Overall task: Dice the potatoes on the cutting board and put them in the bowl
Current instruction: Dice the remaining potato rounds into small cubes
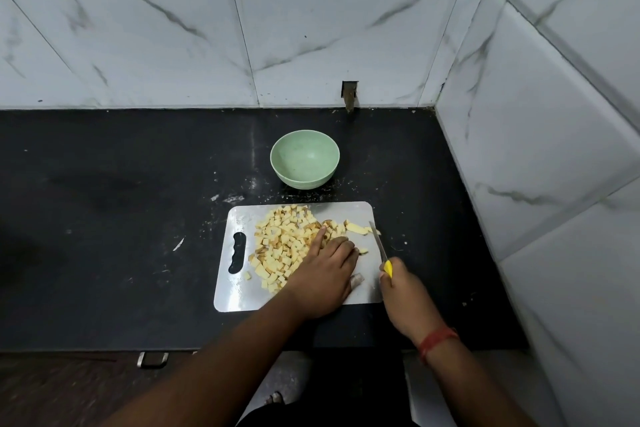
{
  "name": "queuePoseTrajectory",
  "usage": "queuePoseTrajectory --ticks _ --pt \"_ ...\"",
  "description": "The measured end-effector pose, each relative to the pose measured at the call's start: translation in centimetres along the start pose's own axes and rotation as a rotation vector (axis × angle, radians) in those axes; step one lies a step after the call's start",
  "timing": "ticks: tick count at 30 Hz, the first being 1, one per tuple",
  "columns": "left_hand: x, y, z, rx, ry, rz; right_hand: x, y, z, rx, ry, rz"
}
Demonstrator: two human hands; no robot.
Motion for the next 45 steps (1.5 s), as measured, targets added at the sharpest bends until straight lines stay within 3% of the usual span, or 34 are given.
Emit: queuePoseTrajectory --ticks 12,20,28,37,45 --pt "-0.6 0.1 0.0 -0.066 -0.077 0.054 1.6 0.3 0.8 0.118 -0.141 0.276" --pt "-1.4 0.4 -0.1 -0.07 -0.163 0.043 2.2 1.4 2.5 0.204 -0.161 0.328" --pt "-2.4 0.0 -0.6 -0.084 -0.232 0.078 1.6 -0.2 2.4 0.11 -0.059 0.28" --pt "-3.1 -0.1 -0.8 -0.078 -0.28 0.043 2.3 -0.9 1.4 0.221 -0.129 0.342" --pt "-2.9 0.1 -0.6 -0.1 -0.276 0.037 2.7 1.4 3.8 0.209 -0.139 0.334"
Point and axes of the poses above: each hand's wrist, its own z-axis away from the middle knuckle, its own x-axis out of the palm, y = z × x, the point moved 3 cm from there along -z, towards the middle knuckle, and after that the axes turned 7 degrees about -z, right-handed, at the moved point
